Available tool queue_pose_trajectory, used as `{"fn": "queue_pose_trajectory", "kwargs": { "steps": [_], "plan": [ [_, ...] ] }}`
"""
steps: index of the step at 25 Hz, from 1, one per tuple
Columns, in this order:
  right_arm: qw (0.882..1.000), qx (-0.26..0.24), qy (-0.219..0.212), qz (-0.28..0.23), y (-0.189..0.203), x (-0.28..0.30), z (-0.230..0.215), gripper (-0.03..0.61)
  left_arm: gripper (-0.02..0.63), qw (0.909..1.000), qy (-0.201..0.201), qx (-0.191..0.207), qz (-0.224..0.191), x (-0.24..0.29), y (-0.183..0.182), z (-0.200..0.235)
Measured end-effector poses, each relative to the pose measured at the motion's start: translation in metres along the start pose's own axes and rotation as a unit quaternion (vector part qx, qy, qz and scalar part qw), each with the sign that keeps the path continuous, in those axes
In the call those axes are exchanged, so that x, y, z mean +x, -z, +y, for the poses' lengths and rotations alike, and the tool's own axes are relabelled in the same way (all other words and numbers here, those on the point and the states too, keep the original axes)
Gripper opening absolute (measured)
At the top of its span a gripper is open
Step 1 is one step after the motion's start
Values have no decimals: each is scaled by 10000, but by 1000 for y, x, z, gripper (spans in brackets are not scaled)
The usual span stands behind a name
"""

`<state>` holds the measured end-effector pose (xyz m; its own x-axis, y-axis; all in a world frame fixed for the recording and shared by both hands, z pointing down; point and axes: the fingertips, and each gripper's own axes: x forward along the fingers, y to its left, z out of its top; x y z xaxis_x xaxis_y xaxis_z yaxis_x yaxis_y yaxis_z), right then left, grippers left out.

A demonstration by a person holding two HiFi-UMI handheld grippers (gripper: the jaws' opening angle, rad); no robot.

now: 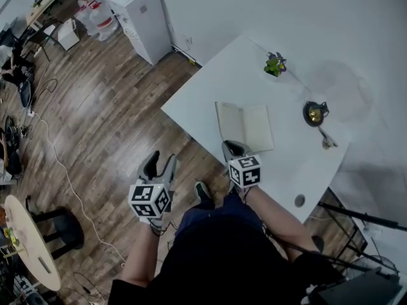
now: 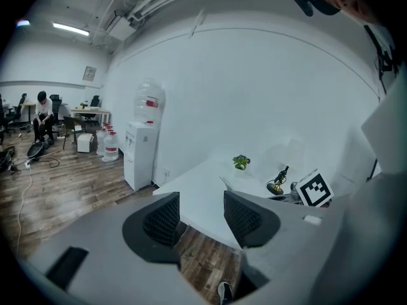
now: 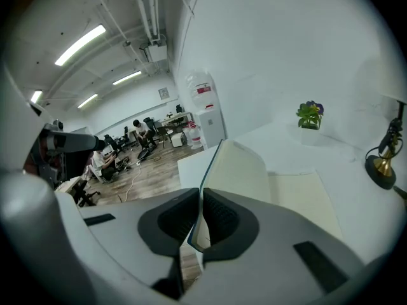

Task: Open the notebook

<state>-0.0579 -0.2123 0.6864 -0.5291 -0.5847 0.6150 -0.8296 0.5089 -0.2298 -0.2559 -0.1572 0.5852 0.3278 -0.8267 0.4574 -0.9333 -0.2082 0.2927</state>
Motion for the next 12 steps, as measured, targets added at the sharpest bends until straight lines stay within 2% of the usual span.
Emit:
{"fn": "queue_pose_trajectory", "kwargs": {
  "steps": [4,12],
  "plan": [
    [9996,-221,57,184,16,26,17,34,213,9999,-87,-57,52,-6,8,11],
    [9977,-209,-42,651,48,64,31,55,210,9996,-198,-138,149,-15,19,21]
  ]
}}
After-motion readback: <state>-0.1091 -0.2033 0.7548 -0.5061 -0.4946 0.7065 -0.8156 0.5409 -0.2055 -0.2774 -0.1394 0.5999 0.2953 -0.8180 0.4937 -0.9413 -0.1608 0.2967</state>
